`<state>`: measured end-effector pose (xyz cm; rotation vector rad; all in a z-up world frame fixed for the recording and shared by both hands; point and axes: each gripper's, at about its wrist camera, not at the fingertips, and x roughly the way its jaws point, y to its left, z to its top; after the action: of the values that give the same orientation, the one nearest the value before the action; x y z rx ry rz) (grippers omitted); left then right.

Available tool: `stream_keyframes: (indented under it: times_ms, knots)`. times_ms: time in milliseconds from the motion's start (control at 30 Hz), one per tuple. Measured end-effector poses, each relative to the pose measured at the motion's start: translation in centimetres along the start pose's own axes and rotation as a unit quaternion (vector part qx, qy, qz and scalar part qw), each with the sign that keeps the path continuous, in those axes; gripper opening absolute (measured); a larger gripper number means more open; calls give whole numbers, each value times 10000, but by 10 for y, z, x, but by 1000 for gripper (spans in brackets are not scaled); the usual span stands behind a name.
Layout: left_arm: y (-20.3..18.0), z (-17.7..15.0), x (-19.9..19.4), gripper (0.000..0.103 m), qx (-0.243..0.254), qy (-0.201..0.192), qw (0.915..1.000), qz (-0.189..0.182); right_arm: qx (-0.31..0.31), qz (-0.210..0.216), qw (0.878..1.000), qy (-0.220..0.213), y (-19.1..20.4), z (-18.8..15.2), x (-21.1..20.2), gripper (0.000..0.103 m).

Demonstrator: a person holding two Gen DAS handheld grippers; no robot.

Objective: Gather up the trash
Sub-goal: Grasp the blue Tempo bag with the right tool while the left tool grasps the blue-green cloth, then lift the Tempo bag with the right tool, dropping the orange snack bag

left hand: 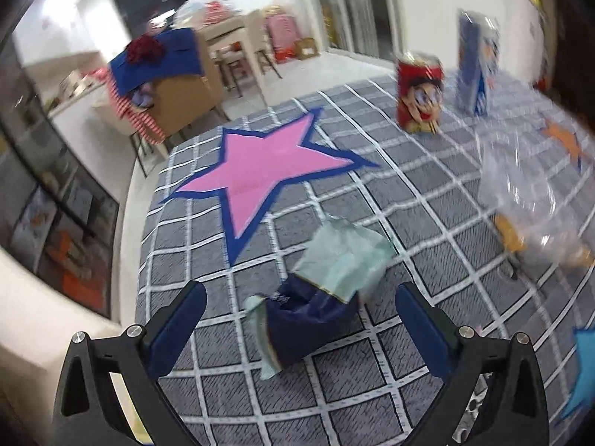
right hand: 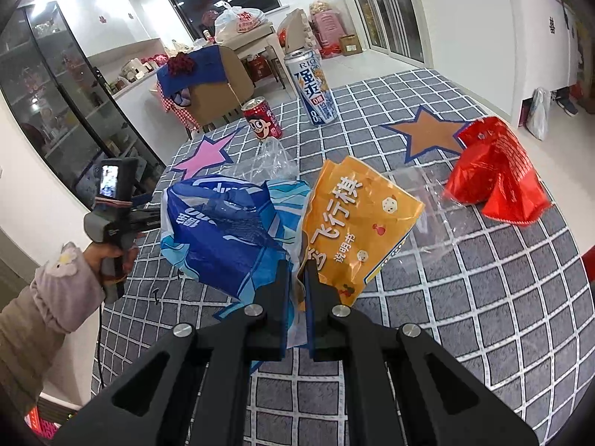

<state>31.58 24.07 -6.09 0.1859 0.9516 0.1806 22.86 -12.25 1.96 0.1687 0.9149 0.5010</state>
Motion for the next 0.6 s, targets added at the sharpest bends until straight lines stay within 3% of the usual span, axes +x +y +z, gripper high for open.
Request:
stream_keyframes:
  times_ms: [167,267,433,600]
  knots:
    - [-6,3,20,103,-126,281,9994,-177,73,-43,9999,59,-4,-7,0,8]
    - [-8,3,17,103,-210,195,9991,-306,112,-52,9999,54,-8,-12,-2,8]
    - [-21,-2,7,103,103,78,9997,-228,186,-51,9998,37,-12,-17,-6,8]
    - [-18,-7,-7,103,-133,-85,9995,-260,175,-44,9998,41,-12,-22,-10,8]
